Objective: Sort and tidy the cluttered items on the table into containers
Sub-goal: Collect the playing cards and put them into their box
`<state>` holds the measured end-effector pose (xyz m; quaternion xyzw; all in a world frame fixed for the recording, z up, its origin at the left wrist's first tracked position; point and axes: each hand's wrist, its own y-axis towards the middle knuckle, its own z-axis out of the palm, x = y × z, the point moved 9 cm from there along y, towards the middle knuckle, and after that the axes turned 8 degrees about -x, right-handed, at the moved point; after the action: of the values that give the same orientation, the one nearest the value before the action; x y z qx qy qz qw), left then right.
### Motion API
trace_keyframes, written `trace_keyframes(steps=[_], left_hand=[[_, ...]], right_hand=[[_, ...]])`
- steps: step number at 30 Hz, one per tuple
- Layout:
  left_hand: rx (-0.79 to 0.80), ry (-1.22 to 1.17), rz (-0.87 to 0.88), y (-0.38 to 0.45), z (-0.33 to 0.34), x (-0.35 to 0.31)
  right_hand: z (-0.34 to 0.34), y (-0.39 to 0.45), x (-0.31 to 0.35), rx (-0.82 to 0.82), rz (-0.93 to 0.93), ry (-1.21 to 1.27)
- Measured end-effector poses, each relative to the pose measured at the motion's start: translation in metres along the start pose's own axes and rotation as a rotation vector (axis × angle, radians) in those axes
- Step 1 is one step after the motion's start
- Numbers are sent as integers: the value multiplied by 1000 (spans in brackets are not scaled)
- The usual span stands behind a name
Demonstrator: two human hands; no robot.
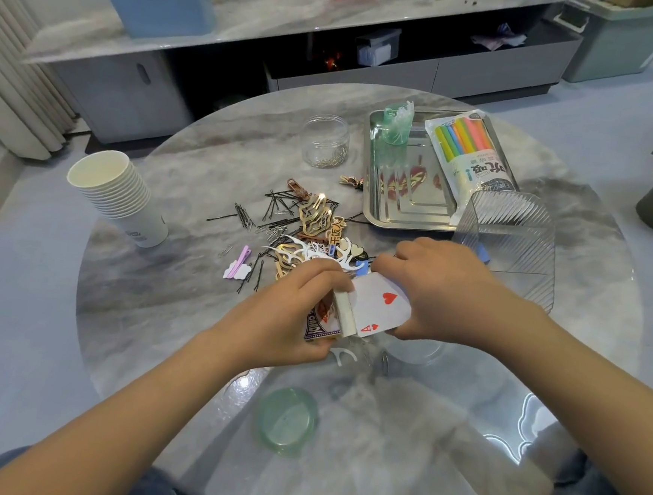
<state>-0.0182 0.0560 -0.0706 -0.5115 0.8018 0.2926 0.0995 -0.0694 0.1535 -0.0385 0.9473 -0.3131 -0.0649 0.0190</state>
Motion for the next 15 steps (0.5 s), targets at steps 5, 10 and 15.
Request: trace_keyframes(steps=[5, 10, 15], left_hand=[[-10, -3, -28, 1, 0, 4], [27, 54, 8, -1, 8, -2], [19, -110, -101, 2, 5, 1]], right_hand=[[0, -1, 6, -125, 2, -89], [8, -2, 18, -76, -17, -40], [19, 2, -2, 41, 88, 210]])
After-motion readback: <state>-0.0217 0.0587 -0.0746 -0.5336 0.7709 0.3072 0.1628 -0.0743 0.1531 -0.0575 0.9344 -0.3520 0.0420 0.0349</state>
